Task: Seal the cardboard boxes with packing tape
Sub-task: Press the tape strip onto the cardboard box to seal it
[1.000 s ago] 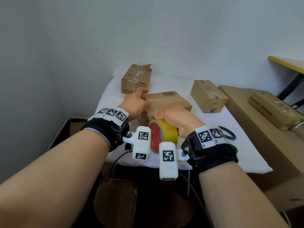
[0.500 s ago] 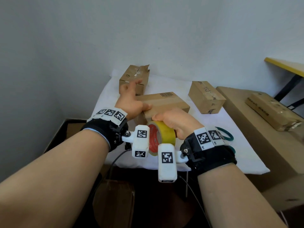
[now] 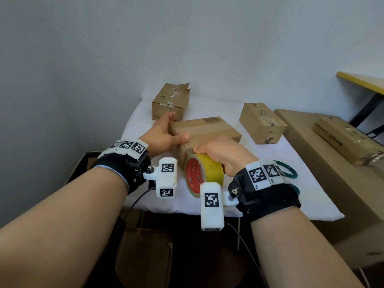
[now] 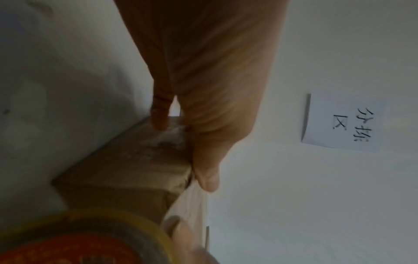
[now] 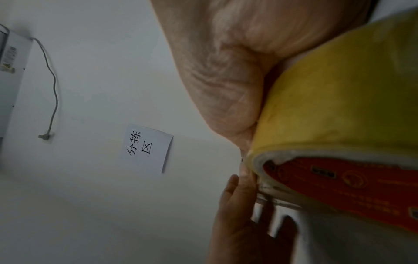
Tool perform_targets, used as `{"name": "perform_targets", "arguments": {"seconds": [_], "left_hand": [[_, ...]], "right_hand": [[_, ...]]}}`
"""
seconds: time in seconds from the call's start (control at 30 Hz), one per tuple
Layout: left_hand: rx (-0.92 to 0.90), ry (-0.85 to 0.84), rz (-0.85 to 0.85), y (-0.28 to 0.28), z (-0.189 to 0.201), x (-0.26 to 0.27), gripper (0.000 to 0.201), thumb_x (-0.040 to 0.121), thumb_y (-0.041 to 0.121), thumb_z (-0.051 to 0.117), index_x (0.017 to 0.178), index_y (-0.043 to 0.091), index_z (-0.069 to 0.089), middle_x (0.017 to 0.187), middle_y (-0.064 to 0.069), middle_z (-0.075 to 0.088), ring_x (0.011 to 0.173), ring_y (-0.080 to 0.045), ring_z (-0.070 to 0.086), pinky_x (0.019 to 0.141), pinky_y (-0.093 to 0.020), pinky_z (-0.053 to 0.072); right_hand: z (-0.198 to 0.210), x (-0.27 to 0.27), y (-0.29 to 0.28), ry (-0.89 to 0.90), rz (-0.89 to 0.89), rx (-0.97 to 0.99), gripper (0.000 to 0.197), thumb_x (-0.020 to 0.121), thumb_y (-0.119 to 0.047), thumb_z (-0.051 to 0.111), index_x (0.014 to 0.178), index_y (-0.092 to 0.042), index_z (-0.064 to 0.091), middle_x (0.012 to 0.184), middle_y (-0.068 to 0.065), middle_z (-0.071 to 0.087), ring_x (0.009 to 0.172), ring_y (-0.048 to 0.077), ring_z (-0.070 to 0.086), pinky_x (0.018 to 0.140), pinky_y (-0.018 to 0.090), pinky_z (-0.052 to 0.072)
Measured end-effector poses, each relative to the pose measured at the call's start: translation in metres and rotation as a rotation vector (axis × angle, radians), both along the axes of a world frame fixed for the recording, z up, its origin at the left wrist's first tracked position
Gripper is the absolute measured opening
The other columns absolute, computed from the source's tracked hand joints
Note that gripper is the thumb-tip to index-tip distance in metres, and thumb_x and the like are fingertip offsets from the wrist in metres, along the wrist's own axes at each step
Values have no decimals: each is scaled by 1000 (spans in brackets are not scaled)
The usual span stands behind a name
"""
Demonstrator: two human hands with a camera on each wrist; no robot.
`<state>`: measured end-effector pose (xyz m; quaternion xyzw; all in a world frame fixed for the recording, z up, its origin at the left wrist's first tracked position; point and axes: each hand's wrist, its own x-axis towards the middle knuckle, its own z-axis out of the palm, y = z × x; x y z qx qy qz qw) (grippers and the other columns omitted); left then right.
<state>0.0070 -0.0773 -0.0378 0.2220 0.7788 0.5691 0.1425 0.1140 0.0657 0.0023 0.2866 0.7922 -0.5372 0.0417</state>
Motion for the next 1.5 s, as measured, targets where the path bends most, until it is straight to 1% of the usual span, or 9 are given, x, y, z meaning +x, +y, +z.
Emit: {"name": "perform_targets", "arguments": {"seconds": [0.2, 0.4, 0.53, 0.7, 0.97, 1.13, 1.3, 1.43, 1.5], "left_hand": [[57, -99, -8, -4, -2, 3, 85, 88, 30, 74, 156, 23, 24, 140, -7, 48, 101, -11, 61, 60, -21, 56], [39, -139, -31, -9, 1, 3, 68, 97, 37, 59, 156, 27, 25, 140, -10, 47, 102, -16, 62, 75, -36, 62], [-35, -191, -80, -11, 9, 10, 98, 76, 53, 71, 156, 31, 18, 136, -2, 45, 112, -19, 57, 83, -42, 59], [-56, -228, -80, -7, 10, 14, 104, 77, 27, 83, 155, 33, 14, 136, -3, 43, 107, -19, 58, 68, -34, 58], [41, -309, -37, 2, 14, 17, 93, 85, 2, 74, 156, 26, 18, 123, -4, 45, 96, -21, 60, 76, -40, 59], [61, -303, -27, 1, 14, 18, 85, 90, 7, 69, 155, 28, 20, 119, -2, 46, 91, -19, 58, 83, -46, 58], [27, -267, -18, 3, 14, 18, 87, 93, 14, 67, 158, 30, 13, 137, -6, 39, 98, -22, 56, 72, -40, 58], [61, -257, -14, 5, 12, 18, 87, 95, 13, 64, 159, 30, 8, 152, -8, 34, 115, -24, 46, 90, -48, 53], [62, -224, -9, 6, 9, 18, 83, 97, 14, 62, 159, 28, 10, 157, -6, 29, 116, -19, 42, 88, -44, 52]], "right_hand": [[0, 1, 1, -17, 9, 2, 19, 89, -20, 75, 101, -11, 65, 99, 14, 74, 90, 31, 74, 89, 50, 60], [0, 1, 2, -19, 9, 23, 28, 88, -23, 76, 109, -8, 66, 101, 14, 74, 91, 32, 74, 90, 51, 60], [0, 1, 4, -12, 21, 32, 23, 90, -20, 74, 109, -9, 67, 101, 14, 74, 91, 31, 73, 90, 48, 60], [-1, 1, 4, -24, 19, 43, 27, 87, -21, 77, 109, -8, 67, 99, 15, 74, 89, 32, 74, 88, 51, 60], [-2, 2, 3, -31, 16, 24, 21, 89, -22, 75, 103, -10, 66, 101, 15, 74, 93, 32, 73, 91, 50, 59], [-4, 1, 2, -29, -3, 20, 30, 86, -24, 77, 108, -8, 66, 102, 15, 73, 92, 33, 73, 90, 50, 60], [-7, -3, 3, -17, -30, -5, 35, 84, -24, 78, 111, -6, 67, 103, 16, 73, 94, 35, 72, 90, 52, 59], [-8, -4, 4, 4, -45, -35, 26, 88, -21, 76, 106, -6, 66, 103, 18, 73, 94, 34, 73, 90, 53, 59], [-8, -4, 4, 10, -56, -53, 26, 88, -21, 76, 106, -5, 64, 103, 18, 73, 93, 34, 73, 90, 53, 60]]}}
